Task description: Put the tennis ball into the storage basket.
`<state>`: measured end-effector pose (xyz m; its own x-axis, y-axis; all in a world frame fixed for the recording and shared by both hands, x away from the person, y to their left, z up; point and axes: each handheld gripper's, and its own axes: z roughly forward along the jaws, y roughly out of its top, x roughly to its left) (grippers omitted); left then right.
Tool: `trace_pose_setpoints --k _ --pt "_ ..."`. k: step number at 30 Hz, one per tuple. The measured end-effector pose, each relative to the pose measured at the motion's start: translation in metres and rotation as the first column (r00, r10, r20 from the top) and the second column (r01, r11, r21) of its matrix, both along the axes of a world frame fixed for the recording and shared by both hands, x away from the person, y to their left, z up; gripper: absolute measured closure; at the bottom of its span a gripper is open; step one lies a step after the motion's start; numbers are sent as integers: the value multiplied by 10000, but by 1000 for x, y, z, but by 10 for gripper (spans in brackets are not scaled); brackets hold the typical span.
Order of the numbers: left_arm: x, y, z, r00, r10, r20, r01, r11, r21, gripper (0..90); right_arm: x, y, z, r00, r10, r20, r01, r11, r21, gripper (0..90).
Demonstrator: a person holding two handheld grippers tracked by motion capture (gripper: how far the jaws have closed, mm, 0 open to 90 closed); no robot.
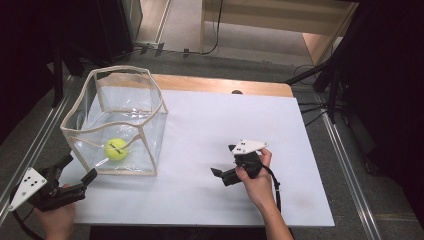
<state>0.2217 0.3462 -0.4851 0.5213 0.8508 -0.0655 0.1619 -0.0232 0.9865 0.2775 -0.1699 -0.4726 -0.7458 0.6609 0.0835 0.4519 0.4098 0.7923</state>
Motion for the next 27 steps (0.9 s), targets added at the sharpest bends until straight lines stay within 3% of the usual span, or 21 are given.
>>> trace_pose_setpoints --k 15,27 --pt "0 -1 0 10000 -10 1 10 10000 26 65 -14 -37 -9 9974 -713 103 712 9974 111 0" --pt "-1 -1 0 10000 6 -16 -5 10000 49 65 -29 -66 -18 9897 -1435 16 1433 9891 338 0"
